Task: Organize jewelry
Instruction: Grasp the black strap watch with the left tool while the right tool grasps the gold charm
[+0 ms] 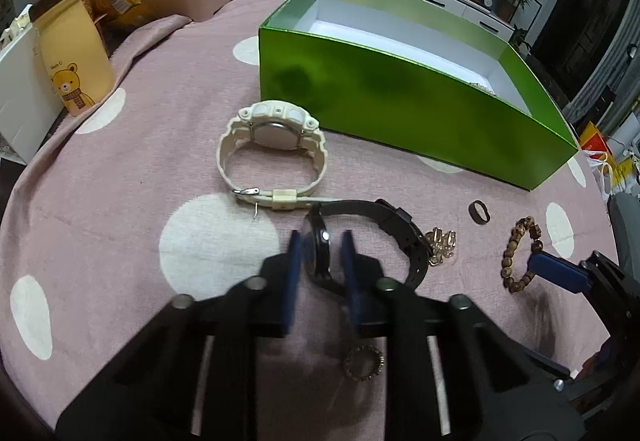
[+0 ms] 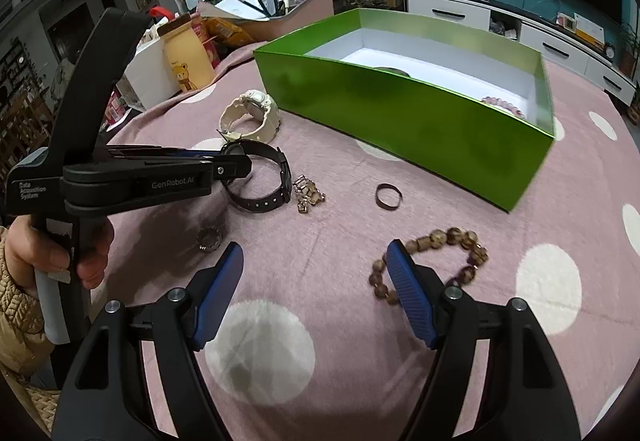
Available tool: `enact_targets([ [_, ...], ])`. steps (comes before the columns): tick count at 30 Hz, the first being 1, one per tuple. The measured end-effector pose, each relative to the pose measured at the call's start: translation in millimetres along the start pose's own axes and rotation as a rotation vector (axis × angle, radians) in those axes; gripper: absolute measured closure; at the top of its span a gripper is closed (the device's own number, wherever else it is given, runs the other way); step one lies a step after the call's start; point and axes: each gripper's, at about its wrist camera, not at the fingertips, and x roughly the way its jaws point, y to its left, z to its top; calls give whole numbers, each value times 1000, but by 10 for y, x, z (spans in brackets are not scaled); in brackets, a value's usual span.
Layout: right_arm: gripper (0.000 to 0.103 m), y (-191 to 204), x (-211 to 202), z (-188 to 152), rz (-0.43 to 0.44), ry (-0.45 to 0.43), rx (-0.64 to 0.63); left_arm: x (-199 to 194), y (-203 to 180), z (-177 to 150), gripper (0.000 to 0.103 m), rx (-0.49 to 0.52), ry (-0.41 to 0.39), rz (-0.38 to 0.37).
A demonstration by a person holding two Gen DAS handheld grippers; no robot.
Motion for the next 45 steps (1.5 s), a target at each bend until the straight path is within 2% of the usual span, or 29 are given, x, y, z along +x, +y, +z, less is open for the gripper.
enact_targets([
  [5,30,1,133,76,5,17,-3,-16,83,-9,95,-19,-15,-21],
  [14,43,58,355,235,16,49,-33,-306,263,-74,95,-22,-69,-35],
  [20,59,101,496,319,-2,57,-49,-420,383,-134,95,-36,-80,-37],
  [24,82,95,502,333,-19,52,-55,-441,397,-157,95,-37,-82,-43],
  [29,82,38,380,310,-17,17,-16,-467,370,-160,95,-31,-88,-51],
  [34,82,-83,75,314,-19,-54,17,-559,313,-83,95,-18,-109,-63],
  [45,82,-511,-469,475,-83,-195,81,-716,-33,431,95,56,-189,-71],
])
